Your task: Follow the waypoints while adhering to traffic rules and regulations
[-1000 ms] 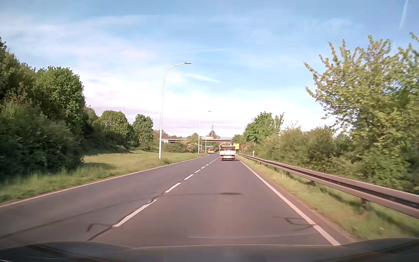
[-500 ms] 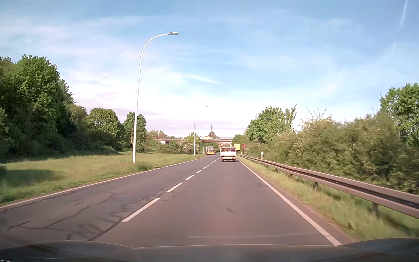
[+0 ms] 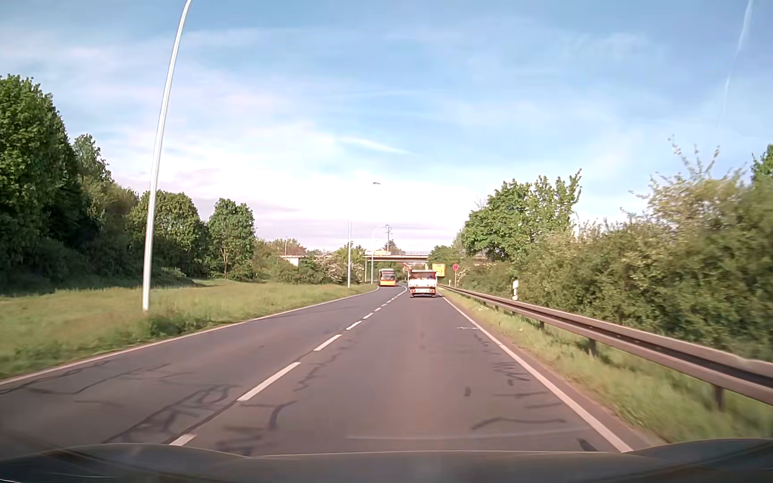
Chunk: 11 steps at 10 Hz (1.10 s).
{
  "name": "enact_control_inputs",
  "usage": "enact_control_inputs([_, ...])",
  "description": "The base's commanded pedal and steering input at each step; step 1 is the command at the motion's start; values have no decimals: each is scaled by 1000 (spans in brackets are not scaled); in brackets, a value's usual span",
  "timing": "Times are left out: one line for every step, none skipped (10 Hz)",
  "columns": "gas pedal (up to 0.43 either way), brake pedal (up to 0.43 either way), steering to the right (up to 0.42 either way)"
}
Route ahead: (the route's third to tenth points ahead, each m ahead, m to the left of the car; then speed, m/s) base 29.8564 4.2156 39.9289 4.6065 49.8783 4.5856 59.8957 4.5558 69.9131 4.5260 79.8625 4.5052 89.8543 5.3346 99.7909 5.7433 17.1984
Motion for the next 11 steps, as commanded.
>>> enact_control_inputs([39, 0, 0])
enact_control_inputs([39, 0, 0])
enact_control_inputs([39, 0, 0])
enact_control_inputs([39, 0, 0])
enact_control_inputs([39, 0, 0])
enact_control_inputs([39, 0, 0])
enact_control_inputs([39, 0, 0])
enact_control_inputs([39, 0, 0])
enact_control_inputs([39, 0, 0])
enact_control_inputs([39, 0, 0])
enact_control_inputs([39, 0, 0])
